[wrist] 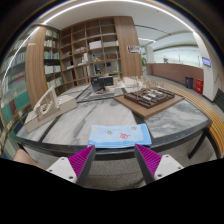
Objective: Fold towel
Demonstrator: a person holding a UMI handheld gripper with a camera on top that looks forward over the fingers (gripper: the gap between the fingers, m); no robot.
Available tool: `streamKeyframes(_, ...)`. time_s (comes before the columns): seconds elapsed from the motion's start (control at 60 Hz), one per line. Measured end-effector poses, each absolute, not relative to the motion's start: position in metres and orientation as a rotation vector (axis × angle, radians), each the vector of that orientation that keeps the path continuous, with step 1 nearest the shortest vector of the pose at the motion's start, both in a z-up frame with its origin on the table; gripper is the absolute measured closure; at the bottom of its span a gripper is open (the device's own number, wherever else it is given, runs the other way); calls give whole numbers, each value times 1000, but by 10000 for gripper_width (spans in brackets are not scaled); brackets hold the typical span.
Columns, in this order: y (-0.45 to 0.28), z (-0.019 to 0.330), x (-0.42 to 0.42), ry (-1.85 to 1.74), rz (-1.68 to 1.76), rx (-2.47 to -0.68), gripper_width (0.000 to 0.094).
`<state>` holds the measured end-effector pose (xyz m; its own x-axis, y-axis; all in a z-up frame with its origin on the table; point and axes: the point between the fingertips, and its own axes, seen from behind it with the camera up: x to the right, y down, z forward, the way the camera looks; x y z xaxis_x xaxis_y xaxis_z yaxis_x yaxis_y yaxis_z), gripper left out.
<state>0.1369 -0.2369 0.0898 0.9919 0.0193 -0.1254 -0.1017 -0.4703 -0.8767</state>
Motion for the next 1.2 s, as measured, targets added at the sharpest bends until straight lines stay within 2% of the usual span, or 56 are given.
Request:
streamKeyframes(0.183,-215,82,117,31,163,-2076,119)
streamKeyframes(0.35,-185,66,70,-186,91,-2100,134)
streamKeyframes(0.6,-89,38,29,-211,92,-2145,230)
streamKeyframes(0.717,-65,3,40,-197,43,-2205,345)
streamKeyframes(0.783,-61,-14,45,-173,49,-2236,481)
streamKeyframes(0.8,-58,-11,47,-167,42,-2216,472)
streamKeyframes(0.833,-55,-11,55,-158,3,-2203,698)
streamKeyframes(0.867,-53,-10,65,-151,-51,-2189,871)
streamKeyframes(1.05,-52,-3,63,-180,-98,-2143,925)
streamKeyframes(1.2,-41,41,73,-104,-19,-2080,926)
